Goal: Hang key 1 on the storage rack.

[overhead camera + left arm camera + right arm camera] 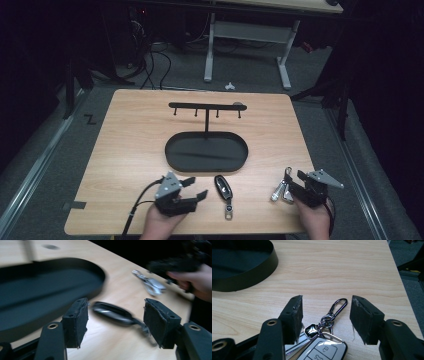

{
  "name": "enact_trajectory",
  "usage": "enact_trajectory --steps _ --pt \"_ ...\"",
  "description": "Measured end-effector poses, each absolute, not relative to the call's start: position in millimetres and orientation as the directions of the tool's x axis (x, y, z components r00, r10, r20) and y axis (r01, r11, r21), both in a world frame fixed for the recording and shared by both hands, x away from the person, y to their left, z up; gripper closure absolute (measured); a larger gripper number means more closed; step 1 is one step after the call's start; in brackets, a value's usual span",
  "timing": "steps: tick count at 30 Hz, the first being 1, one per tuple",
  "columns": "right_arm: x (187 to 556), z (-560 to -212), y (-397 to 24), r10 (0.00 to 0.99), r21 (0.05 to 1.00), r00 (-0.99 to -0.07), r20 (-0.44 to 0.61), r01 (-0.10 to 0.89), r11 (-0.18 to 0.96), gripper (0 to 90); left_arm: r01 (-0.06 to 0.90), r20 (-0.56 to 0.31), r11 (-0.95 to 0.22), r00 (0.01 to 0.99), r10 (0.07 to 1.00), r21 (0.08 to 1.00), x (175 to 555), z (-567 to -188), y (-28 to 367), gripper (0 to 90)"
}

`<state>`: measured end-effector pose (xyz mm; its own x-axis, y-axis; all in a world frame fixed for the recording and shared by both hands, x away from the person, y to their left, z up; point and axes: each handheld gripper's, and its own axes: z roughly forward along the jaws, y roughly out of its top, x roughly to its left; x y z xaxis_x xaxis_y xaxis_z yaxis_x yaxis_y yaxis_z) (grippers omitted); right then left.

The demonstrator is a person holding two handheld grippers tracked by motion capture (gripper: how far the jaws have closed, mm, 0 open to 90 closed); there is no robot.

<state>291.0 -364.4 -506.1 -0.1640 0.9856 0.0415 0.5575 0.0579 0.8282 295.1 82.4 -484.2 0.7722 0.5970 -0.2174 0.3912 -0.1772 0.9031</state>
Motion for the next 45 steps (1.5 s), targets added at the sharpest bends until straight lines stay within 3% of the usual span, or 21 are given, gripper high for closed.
enact_trajectory --steps 4,7,14,24,35,41,45 --pt "290.8 -507.9 -361.3 0.986 0.825 -0.165 0.028 0.560 0.070 43.3 0.386 -0.178 -0.179 0.724 0.666 0.905 301.2 -487.5 115.4 37.2" --pt "290.4 -507.4 -359.9 0.986 0.827 -0.164 0.026 0.557 0.071 42.9 0.395 -0.204 -0.135 0.703 0.681 0.909 301.8 -491.5 128.1 37.5" --pt "290.6 -508.0 -357.6 0.984 0.824 -0.176 0.030 0.561 0.075 45.7 0.394 -0.191 -0.139 0.687 0.702 0.909 302.0 -495.6 136.4 37.6" --pt "288.9 -503.6 -345.4 0.974 0.820 -0.228 0.014 0.560 0.119 45.4 0.384 -0.086 -0.232 0.655 0.751 0.894 305.2 -506.1 141.0 38.0" --pt "279.0 -491.6 -299.6 0.923 0.814 -0.384 -0.003 0.536 0.226 43.5 0.383 -0.060 -0.261 0.653 0.755 0.886 305.6 -509.7 142.9 38.4" --pt "265.6 -493.2 -265.5 0.883 0.805 -0.469 0.016 0.530 0.267 45.7 0.378 -0.043 -0.284 0.663 0.747 0.881 303.8 -511.9 140.7 37.5" --pt "257.3 -503.2 -244.5 0.855 0.791 -0.518 0.016 0.529 0.306 52.2 0.385 -0.050 -0.288 0.669 0.741 0.877 304.2 -513.0 138.0 37.4"
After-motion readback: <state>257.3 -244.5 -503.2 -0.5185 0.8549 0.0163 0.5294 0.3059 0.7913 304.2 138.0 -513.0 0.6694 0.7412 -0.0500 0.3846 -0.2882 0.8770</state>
